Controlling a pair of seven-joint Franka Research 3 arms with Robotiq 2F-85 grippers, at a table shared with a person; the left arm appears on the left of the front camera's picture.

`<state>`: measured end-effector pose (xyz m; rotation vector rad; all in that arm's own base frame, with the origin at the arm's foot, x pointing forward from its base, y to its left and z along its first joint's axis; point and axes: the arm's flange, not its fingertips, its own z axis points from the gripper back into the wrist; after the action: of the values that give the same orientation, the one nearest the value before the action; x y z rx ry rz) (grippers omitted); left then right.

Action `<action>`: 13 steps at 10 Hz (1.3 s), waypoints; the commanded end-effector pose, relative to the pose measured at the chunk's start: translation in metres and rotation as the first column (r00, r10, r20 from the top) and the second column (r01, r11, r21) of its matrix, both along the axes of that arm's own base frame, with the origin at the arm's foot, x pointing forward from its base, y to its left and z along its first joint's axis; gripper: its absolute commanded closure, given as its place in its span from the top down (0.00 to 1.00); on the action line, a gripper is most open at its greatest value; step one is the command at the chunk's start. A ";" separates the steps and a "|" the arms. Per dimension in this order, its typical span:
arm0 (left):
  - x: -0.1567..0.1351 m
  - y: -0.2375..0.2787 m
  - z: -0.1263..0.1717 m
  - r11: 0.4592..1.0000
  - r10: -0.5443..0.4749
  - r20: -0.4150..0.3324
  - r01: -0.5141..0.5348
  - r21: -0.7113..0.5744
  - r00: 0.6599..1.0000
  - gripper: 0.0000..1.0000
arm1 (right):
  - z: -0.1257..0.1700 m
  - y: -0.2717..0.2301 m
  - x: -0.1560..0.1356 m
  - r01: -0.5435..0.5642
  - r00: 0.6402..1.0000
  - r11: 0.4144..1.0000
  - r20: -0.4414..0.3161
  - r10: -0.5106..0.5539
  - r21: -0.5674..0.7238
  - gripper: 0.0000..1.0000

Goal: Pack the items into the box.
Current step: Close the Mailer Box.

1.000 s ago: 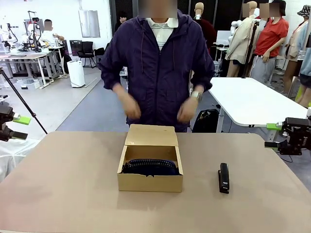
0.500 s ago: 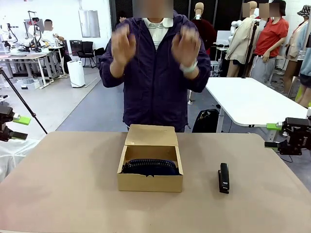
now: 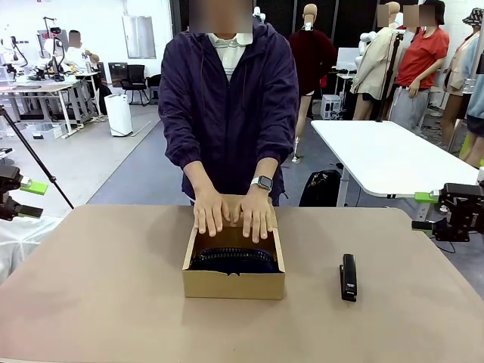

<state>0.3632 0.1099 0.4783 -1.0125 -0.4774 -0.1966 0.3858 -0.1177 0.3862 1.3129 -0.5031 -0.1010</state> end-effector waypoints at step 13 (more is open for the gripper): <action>0.156 -0.128 -0.098 0.995 0.069 -0.093 -0.075 -0.064 0.993 1.00 | -0.053 0.201 0.140 0.087 0.994 0.945 0.089 -0.062 -0.315 1.00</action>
<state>0.5224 -0.0187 0.3763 -1.0765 -0.4540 -0.0745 0.5232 0.0832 0.3372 0.9842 -0.6137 -0.0256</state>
